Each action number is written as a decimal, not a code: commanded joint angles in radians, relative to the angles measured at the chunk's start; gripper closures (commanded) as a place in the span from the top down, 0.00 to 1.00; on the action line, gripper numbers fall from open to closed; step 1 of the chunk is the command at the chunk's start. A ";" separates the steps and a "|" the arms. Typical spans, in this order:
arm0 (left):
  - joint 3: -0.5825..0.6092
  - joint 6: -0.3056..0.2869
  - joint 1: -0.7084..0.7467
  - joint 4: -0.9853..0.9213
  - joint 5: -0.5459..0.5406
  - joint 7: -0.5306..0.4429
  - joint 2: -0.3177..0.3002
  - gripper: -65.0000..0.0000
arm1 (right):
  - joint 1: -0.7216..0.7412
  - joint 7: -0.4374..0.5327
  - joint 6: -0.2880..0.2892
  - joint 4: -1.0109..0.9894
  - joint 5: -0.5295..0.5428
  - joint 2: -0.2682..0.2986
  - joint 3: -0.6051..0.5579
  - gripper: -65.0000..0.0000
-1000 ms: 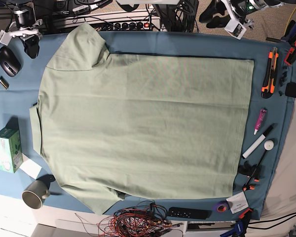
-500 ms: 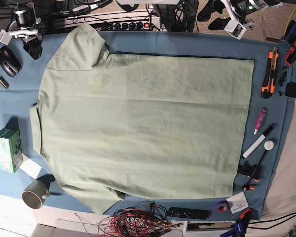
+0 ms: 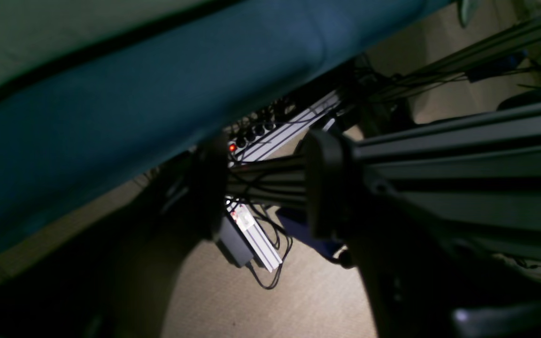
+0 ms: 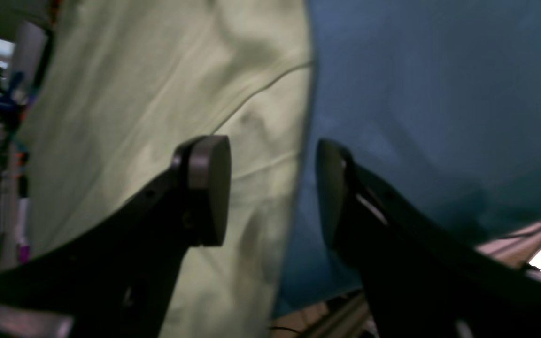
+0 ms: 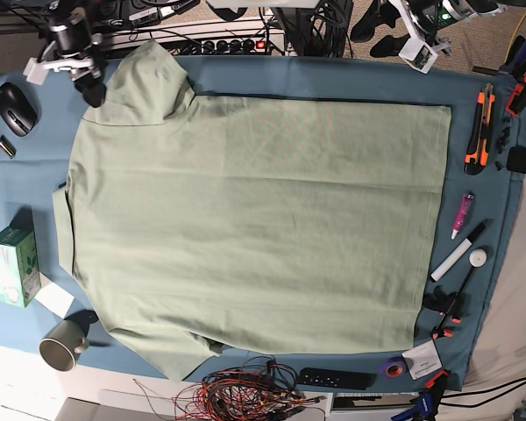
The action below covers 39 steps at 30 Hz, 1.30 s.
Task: Fold the T-shirt properly
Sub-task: 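Move the right gripper down to the shirt's shoulder corner and grasp it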
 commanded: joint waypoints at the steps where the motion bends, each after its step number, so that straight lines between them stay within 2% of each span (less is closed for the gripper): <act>1: -0.002 -0.006 0.012 0.013 -0.014 -0.018 -0.006 0.42 | -0.009 -0.016 -0.003 0.011 -0.004 -0.003 -0.002 0.45; 11: -0.002 -0.006 -0.005 0.013 -0.014 -0.018 -0.006 0.42 | -0.040 -0.047 -0.003 0.011 0.024 -0.022 -0.007 0.45; 20: -0.002 -0.007 -0.022 0.013 -0.015 -0.018 -0.006 0.42 | -0.075 -0.074 -0.005 0.011 0.112 -0.086 -0.010 0.45; 31: -0.002 -0.007 -0.021 0.013 -0.015 -0.018 -0.006 0.42 | -0.075 -0.053 -0.005 0.011 0.085 -0.085 -0.145 0.45; 33: -0.002 -0.007 -0.021 0.013 -0.015 -0.018 -0.006 0.42 | -0.075 -0.040 -0.005 0.011 0.063 -0.085 -0.155 0.38; 34: -0.002 -0.007 -0.022 0.013 -0.015 -0.018 -0.006 0.42 | -0.075 -0.039 -0.004 0.011 0.063 -0.085 -0.155 0.30; 36: -0.002 -0.007 -0.022 0.013 -0.019 -0.018 -0.006 0.42 | -0.075 -0.039 -0.004 0.011 0.049 -0.083 -0.155 0.06; 37: -0.002 -0.007 -0.022 0.013 -0.031 -0.018 -0.006 0.42 | -0.075 -0.039 -0.004 0.011 0.032 -0.083 -0.155 0.00; 39: -0.002 -0.007 -0.036 0.013 -0.072 -0.002 -0.006 0.42 | -0.074 -0.039 -0.003 0.011 0.002 -0.083 -0.155 0.00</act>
